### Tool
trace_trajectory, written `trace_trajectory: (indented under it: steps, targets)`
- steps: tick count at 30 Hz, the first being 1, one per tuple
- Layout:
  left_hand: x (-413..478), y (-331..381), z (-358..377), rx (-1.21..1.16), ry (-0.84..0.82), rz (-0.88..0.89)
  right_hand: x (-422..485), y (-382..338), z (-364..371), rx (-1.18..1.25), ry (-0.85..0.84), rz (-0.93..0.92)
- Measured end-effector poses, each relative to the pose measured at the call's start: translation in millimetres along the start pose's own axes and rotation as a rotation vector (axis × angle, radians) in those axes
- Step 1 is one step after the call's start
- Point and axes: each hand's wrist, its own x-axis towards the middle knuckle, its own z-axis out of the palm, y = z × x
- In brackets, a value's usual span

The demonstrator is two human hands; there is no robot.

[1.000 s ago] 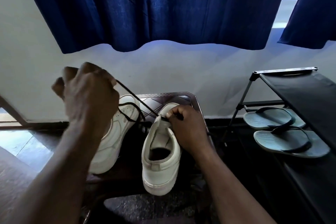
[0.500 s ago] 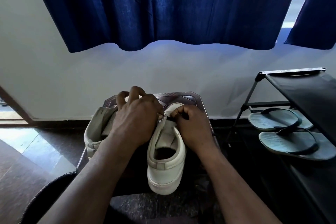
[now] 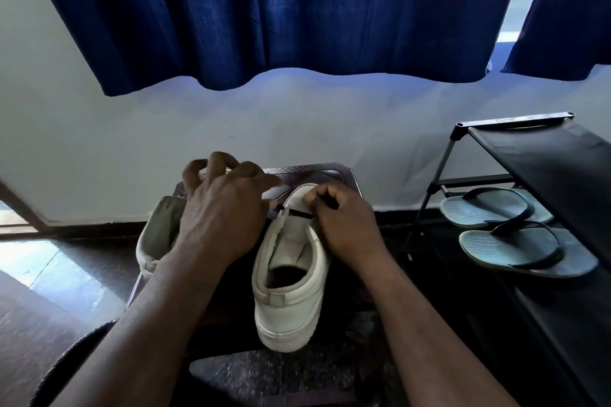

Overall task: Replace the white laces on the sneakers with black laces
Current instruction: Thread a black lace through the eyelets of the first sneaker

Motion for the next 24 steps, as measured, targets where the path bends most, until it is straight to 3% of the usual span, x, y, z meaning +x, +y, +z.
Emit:
trace_trajectory:
  steps: [3,5,10,15,20,22,24]
  targets:
    - [-1.7,1.5,-1.7,0.012,-0.031,0.027,0.8,0.6,-19.1,0.04,0.096,0.01]
    - [-3.4,1.7,-1.4,0.021,-0.043,0.041,2.1,6.1,-28.3,-0.104,0.123,-0.005]
    - [-3.8,3.5,-0.1,0.022,-0.041,0.049,-4.6,1.2,-33.7,-0.603,-0.099,0.017]
    - [-4.5,3.8,-1.5,0.019,-0.048,0.021,-8.7,-11.8,-31.4,-0.712,-0.151,0.056]
    - [-4.6,5.4,-1.7,0.056,-0.067,0.038,-6.8,-10.2,-32.2,-0.606,-0.167,0.049]
    - [-4.4,5.8,-0.9,0.089,-0.08,0.037,-7.2,-11.2,-33.0,-0.358,-0.132,0.05]
    - [-4.1,5.9,-0.3,0.096,-0.081,0.034,-9.3,-15.7,-37.1,0.053,-0.119,0.08]
